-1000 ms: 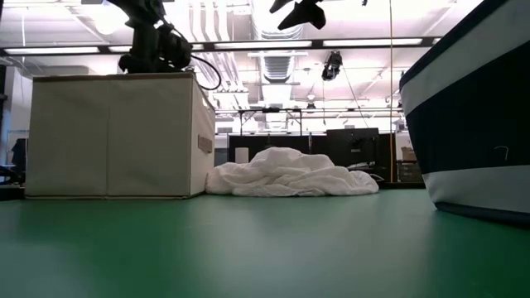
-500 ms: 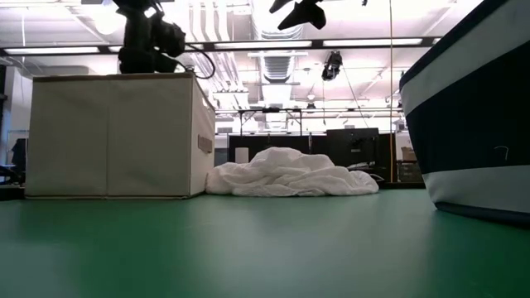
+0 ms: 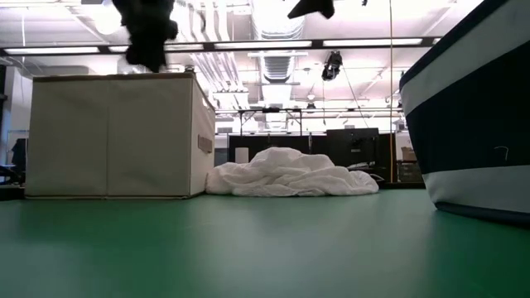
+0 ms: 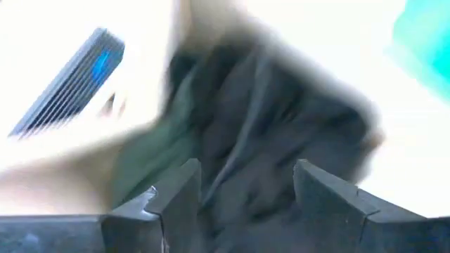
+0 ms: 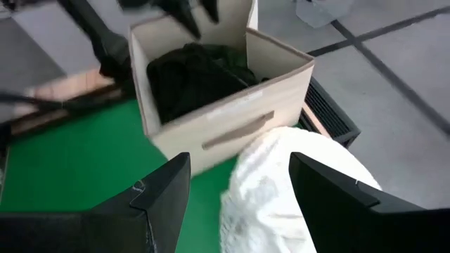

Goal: Sort clothes
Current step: Put the white cloth into the blue bin

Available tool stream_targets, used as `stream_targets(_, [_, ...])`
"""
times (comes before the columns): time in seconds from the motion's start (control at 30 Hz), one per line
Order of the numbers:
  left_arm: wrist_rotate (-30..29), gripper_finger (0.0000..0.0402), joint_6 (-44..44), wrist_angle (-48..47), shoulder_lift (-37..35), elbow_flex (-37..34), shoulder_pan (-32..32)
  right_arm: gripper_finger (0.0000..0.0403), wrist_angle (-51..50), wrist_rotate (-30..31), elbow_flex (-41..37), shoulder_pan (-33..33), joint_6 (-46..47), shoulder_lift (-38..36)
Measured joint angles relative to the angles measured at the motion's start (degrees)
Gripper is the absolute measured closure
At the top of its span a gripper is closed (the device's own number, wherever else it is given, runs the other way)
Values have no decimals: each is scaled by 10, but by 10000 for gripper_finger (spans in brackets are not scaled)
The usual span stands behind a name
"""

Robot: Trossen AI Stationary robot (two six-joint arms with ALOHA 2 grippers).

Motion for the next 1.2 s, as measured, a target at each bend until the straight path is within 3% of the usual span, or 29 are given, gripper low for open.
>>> stream_targets(0.1, [73, 196, -32, 96, -15, 9, -13, 170, -34, 0, 4, 2, -59, -21])
stream_targets(0.27, [94, 196, -51, 282, -28, 10, -71, 170, -92, -1, 5, 4, -117, -58])
stream_targets(0.37, [69, 196, -55, 387, -22, 10, -120, 170, -121, 0, 5, 4, -122, -73])
stream_targets(0.5, [-27, 196, -40, 486, 6, 10, -183, 170, -151, 0, 5, 4, -113, -96])
stream_targets(0.9, [-128, 196, -33, 501, 151, 10, -243, 170, -183, 0, 5, 4, -60, -177])
stream_targets(1.2, [-132, 196, -51, 499, 231, 9, -265, 170, -186, 5, 5, 4, -48, -182])
